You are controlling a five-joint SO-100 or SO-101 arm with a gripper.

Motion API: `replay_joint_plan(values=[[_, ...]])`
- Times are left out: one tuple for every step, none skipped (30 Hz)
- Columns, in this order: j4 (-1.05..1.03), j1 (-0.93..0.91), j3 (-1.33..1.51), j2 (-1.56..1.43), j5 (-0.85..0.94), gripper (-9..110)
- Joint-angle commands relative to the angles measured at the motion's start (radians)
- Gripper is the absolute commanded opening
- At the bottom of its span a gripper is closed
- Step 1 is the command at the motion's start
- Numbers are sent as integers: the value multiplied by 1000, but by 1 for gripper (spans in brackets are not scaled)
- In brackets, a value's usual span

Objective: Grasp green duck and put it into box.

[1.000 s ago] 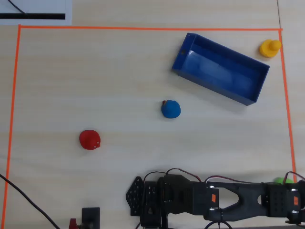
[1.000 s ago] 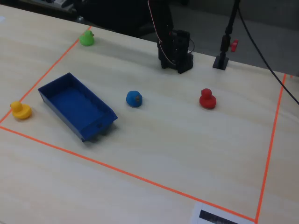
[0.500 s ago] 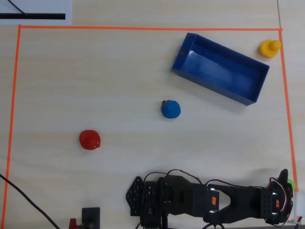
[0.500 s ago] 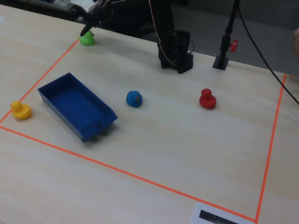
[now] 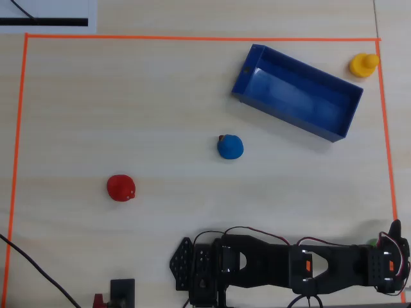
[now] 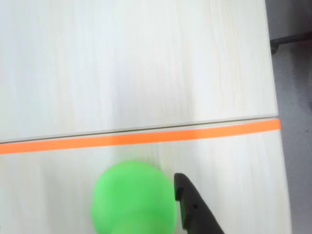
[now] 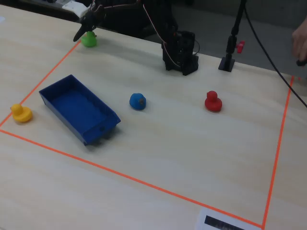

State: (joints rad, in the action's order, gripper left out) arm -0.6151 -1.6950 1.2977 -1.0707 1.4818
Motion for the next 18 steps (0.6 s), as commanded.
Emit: replay_joint_plan(values=[[-21,0,-57,-17,17,48],[-32,-2,-54,-18,20,48],[-38,-3,-49,-20,25,48],[-38,-5,-41,-20,31,48],[-38,-5,-35,-20,35,48],[-38,-5,-31,-20,40,48],[-38,-5,-26,-20,44,48],[-38,-6,-21,-20,51,48],[-38,-8,-18,-20,55,48],[-38,-11,-14,-20,61,48],[-38,-14,-8,-20,71,48],[-38,-18,-2,-20,77,48],[-38,-23,5,-20,84,48],[-38,-28,12,-20,89,48],[-38,-31,21,-23,94,48],[-41,-34,31,-28,98,48],[-43,-37,41,-32,104,48],[-43,-40,54,-40,110,48]])
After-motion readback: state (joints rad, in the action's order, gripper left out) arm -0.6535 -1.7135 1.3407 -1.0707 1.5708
